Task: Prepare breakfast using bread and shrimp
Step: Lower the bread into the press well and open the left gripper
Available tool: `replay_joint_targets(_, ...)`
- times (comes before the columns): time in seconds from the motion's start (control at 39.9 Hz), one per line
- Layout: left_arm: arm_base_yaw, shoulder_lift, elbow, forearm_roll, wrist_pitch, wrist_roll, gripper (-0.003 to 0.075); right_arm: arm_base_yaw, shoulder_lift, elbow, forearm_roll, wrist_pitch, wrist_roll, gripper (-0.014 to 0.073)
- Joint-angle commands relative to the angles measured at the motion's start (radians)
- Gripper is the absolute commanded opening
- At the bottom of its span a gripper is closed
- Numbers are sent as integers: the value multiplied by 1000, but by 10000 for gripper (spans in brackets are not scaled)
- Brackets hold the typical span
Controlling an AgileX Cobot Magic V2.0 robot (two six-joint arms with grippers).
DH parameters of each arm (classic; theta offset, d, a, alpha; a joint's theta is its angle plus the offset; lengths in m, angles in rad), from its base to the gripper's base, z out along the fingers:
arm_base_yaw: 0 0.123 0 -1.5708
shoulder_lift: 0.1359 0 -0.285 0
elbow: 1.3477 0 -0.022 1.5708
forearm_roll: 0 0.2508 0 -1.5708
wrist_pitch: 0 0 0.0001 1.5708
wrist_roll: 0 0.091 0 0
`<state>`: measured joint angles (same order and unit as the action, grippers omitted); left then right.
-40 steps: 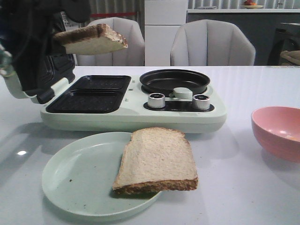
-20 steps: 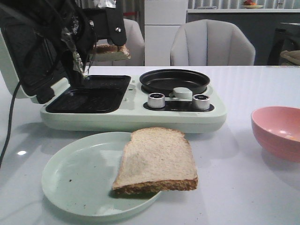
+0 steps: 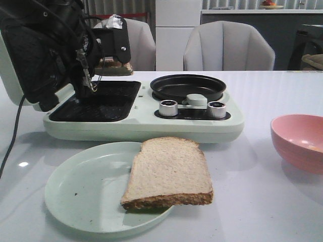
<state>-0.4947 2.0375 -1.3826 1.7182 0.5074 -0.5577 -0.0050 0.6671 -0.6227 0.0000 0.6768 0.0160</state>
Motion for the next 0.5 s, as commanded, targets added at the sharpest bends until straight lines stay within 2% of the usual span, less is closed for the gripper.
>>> replay_joint_targets(0.0, 5, -55, -35, 34, 24, 1, 286, -4, 6, -34, -9, -63, -9, 538)
replay_joint_targets(0.2, 8, -55, -35, 34, 19, 1, 503, -4, 6, -34, -9, -63, -9, 538)
replay_joint_targets(0.48, 8, -76, -17, 34, 21, -6, 517, -4, 6, -34, -9, -63, -9, 538)
